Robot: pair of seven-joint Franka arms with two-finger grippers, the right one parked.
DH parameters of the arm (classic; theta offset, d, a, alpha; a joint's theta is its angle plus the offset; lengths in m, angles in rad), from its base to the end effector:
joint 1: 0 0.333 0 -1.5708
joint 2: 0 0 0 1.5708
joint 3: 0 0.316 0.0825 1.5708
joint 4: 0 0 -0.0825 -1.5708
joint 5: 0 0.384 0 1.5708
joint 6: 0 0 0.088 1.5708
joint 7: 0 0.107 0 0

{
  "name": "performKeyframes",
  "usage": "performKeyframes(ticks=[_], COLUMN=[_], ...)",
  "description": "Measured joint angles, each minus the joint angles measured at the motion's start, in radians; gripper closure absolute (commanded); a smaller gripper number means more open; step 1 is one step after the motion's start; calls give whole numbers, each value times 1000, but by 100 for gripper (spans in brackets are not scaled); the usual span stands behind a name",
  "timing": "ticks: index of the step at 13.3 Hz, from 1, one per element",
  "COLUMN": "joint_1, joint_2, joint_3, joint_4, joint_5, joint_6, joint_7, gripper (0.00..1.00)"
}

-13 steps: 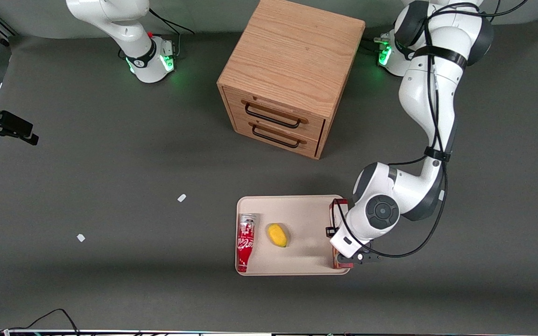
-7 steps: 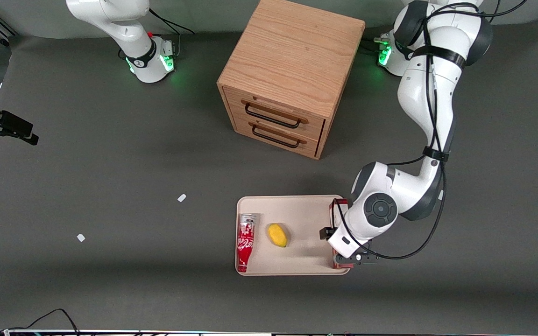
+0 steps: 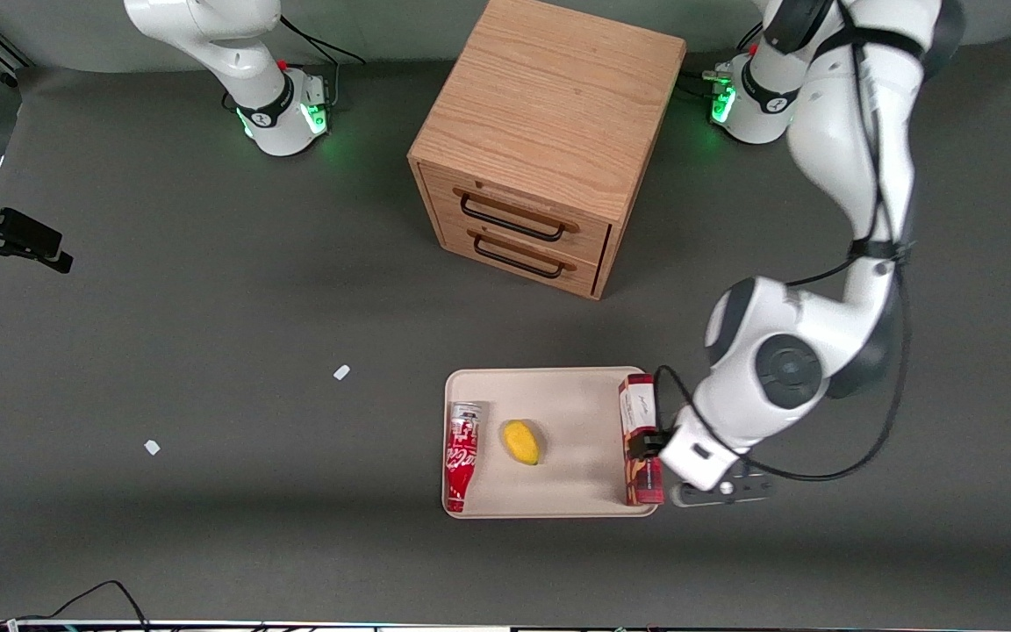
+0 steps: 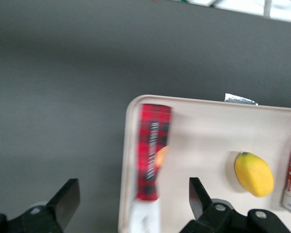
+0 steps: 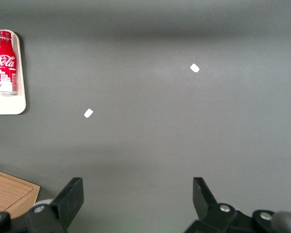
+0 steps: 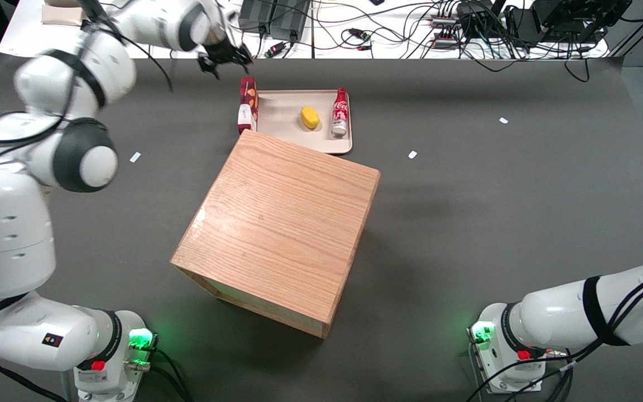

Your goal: Place red cookie box on tray

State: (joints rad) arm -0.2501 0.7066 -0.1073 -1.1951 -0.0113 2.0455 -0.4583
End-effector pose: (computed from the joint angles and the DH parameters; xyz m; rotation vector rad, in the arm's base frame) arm 0.7196 -0.2450 0.3818 3.0005 0.2043 0.1574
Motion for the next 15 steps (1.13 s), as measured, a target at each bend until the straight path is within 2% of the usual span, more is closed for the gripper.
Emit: performKeyframes(ticks=[3, 6, 11, 15], joint_1=[85, 135, 217, 252], joint_2=[-213, -397, -628, -739], joint_3=[5, 52, 156, 166], joint_4=[-91, -147, -290, -375], joint_5=[-14, -12, -5, -4], joint_6=[-199, -412, -498, -516], joint_7=[18, 169, 448, 505], gripper=[0, 0, 0, 0])
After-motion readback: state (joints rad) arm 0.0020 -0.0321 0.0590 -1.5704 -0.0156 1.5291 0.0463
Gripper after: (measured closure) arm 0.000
